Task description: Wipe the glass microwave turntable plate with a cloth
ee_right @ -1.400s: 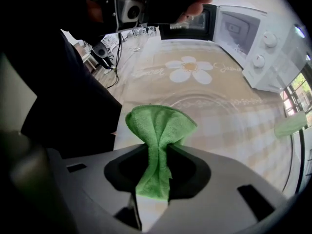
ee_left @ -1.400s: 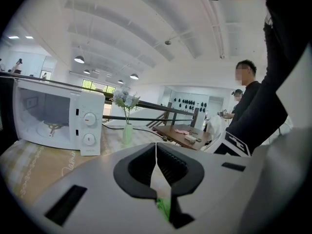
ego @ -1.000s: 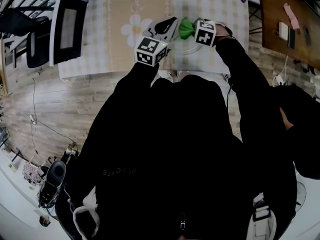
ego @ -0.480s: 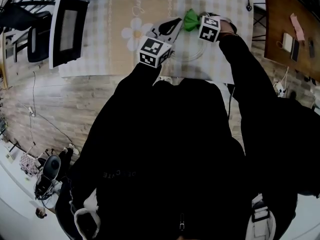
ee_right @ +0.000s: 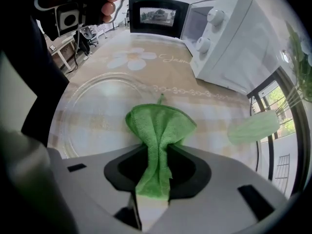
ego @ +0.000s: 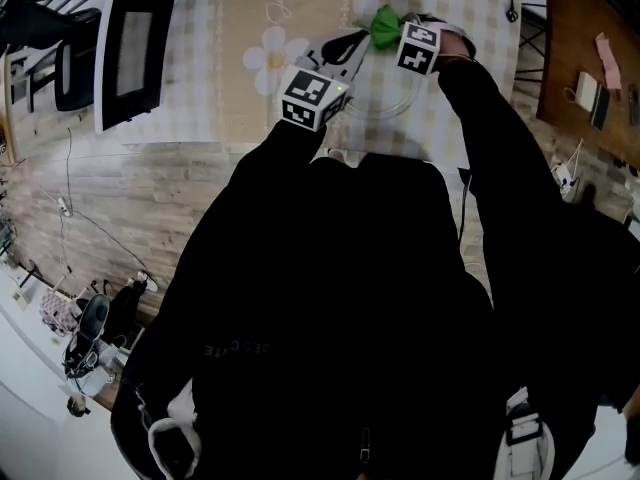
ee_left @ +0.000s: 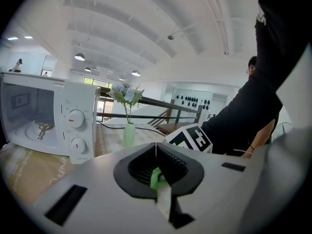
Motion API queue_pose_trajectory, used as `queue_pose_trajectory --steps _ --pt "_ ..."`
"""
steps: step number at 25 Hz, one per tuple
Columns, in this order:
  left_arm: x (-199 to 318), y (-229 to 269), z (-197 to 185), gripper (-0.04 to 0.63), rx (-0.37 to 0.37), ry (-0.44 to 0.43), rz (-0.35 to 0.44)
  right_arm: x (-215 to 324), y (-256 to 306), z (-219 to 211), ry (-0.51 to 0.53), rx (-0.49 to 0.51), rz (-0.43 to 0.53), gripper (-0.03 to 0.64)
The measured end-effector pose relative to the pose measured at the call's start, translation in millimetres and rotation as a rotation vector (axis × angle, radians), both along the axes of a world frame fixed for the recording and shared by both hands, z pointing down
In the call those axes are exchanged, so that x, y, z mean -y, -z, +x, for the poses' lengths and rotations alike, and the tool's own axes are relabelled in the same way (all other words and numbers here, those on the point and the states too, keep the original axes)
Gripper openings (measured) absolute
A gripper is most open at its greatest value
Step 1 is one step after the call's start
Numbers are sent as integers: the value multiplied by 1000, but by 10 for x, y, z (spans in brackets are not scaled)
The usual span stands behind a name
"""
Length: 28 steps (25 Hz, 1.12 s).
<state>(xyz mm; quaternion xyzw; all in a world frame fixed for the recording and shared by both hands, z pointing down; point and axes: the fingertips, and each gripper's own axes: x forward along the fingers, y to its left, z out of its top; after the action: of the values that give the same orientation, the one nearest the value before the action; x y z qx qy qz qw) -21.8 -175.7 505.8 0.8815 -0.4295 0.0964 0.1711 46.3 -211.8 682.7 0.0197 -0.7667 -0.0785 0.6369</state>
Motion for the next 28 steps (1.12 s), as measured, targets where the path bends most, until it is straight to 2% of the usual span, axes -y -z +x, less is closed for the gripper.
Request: queue_pose_trajectory --steps 12,28 --pt "-77 -56 27 21 -3 -22 -14 -242 -30 23 33 6 -21 127" --pt "-455 -27 153 21 -4 -90 -5 -1084 -50 100 13 -7 -125 127"
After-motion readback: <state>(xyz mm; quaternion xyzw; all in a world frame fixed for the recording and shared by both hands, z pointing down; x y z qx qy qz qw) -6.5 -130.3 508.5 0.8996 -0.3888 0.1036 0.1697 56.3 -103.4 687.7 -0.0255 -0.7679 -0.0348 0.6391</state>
